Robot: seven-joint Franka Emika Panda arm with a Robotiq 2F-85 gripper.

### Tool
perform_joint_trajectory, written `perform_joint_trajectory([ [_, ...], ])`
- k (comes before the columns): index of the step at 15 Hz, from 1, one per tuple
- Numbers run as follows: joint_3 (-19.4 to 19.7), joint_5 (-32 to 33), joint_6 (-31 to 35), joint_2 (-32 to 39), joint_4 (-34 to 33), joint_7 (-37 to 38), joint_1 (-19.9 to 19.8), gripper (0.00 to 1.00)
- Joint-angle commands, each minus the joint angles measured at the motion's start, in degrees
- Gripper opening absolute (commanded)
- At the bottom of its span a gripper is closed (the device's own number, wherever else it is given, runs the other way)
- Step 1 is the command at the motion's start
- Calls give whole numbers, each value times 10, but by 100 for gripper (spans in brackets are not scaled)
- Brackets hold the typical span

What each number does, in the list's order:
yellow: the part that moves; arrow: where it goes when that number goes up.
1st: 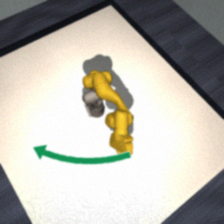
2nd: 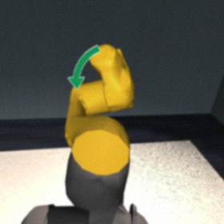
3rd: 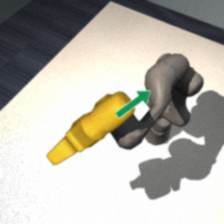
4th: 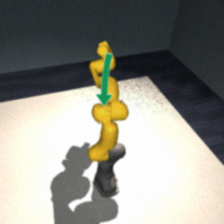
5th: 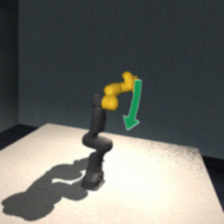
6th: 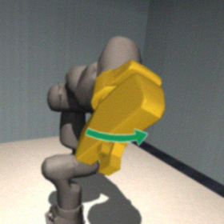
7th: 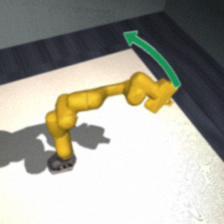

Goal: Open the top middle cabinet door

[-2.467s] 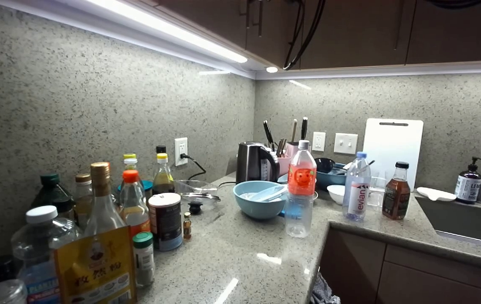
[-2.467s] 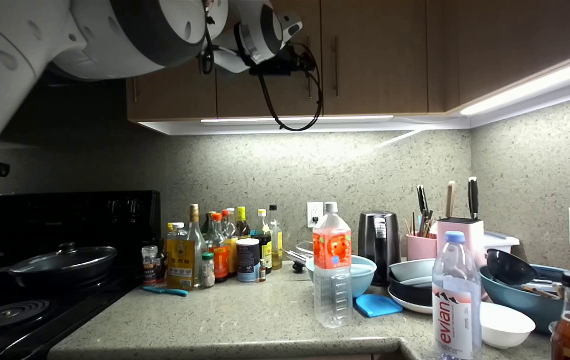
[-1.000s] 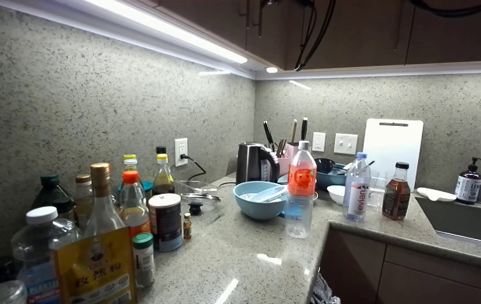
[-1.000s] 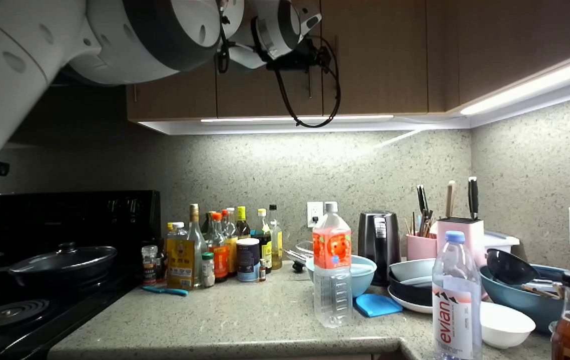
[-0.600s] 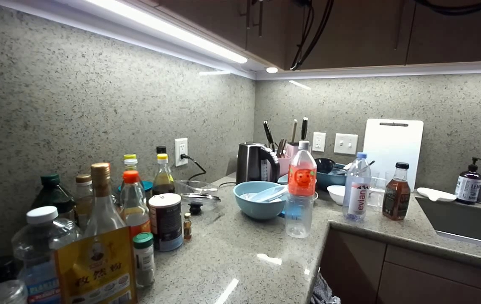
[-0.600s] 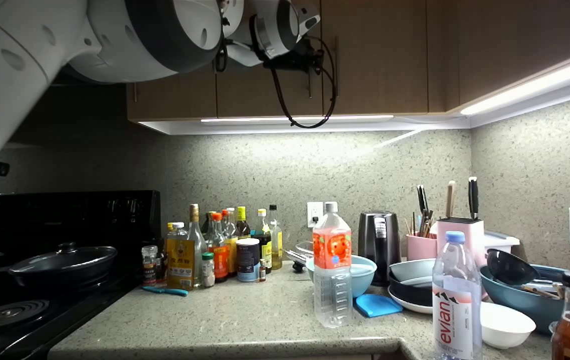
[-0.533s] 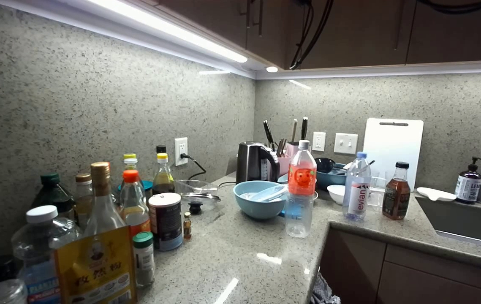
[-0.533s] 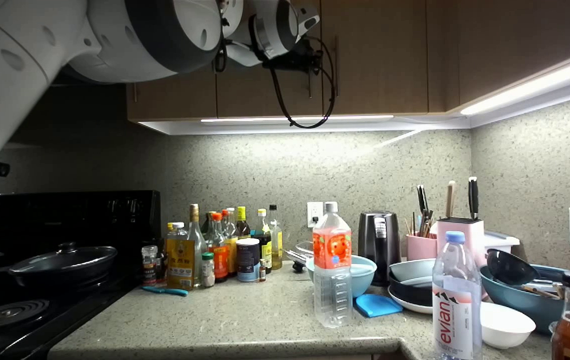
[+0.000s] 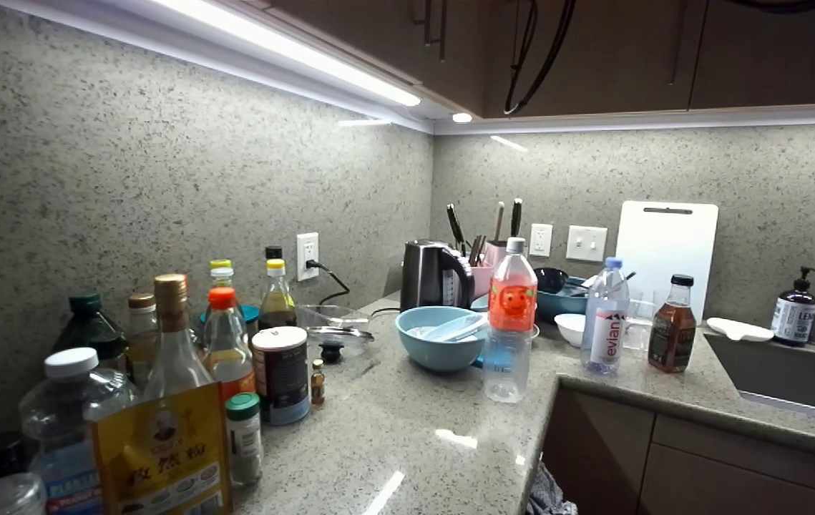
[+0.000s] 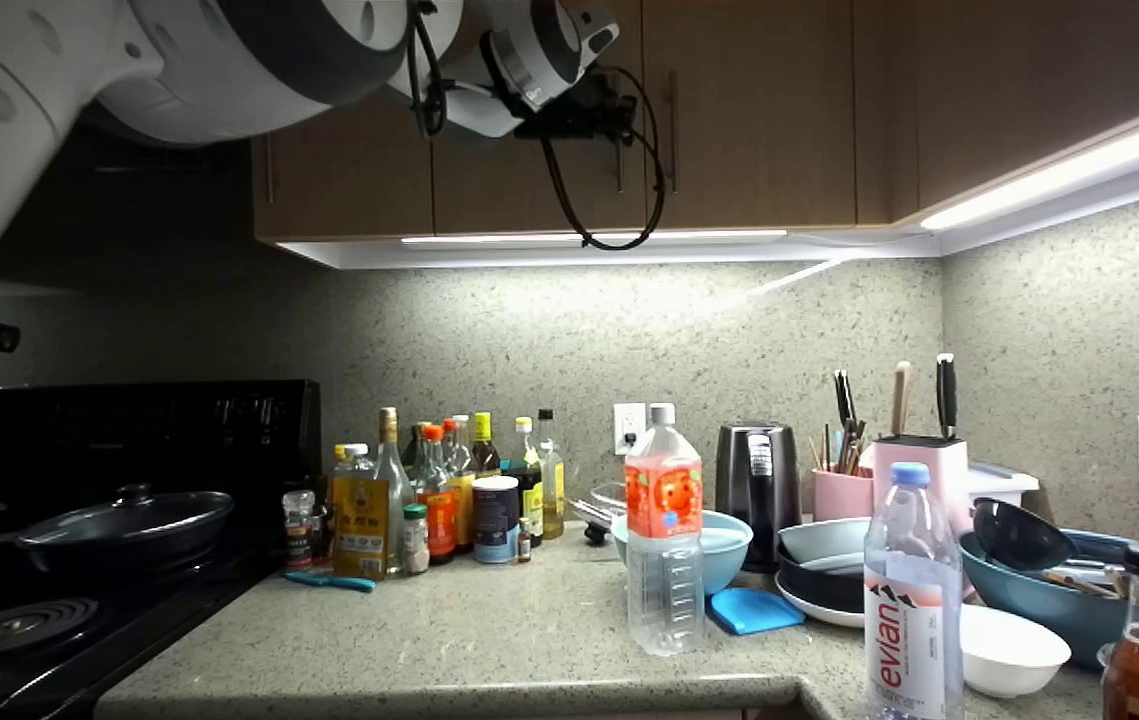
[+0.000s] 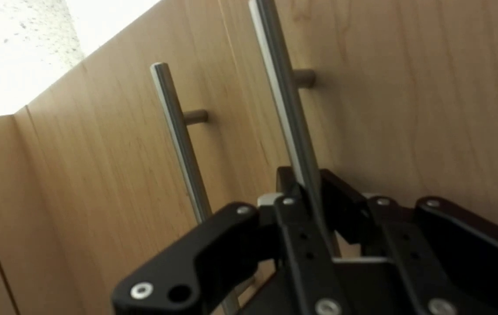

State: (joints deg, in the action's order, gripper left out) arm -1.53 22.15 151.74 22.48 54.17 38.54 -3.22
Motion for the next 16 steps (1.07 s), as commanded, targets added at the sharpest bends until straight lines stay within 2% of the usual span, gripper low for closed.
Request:
perform_joint_trajectory([
  [1, 112, 97, -15, -98, 97, 149, 80, 4],
  [4, 168, 204, -27, -130, 139, 263, 150, 4],
  [8, 201, 367, -50, -175, 202, 416, 212, 4],
  [11, 203, 488, -62, -213, 252, 523, 240, 4],
  [16, 187, 650, -68, -283, 343, 651, 254, 4],
])
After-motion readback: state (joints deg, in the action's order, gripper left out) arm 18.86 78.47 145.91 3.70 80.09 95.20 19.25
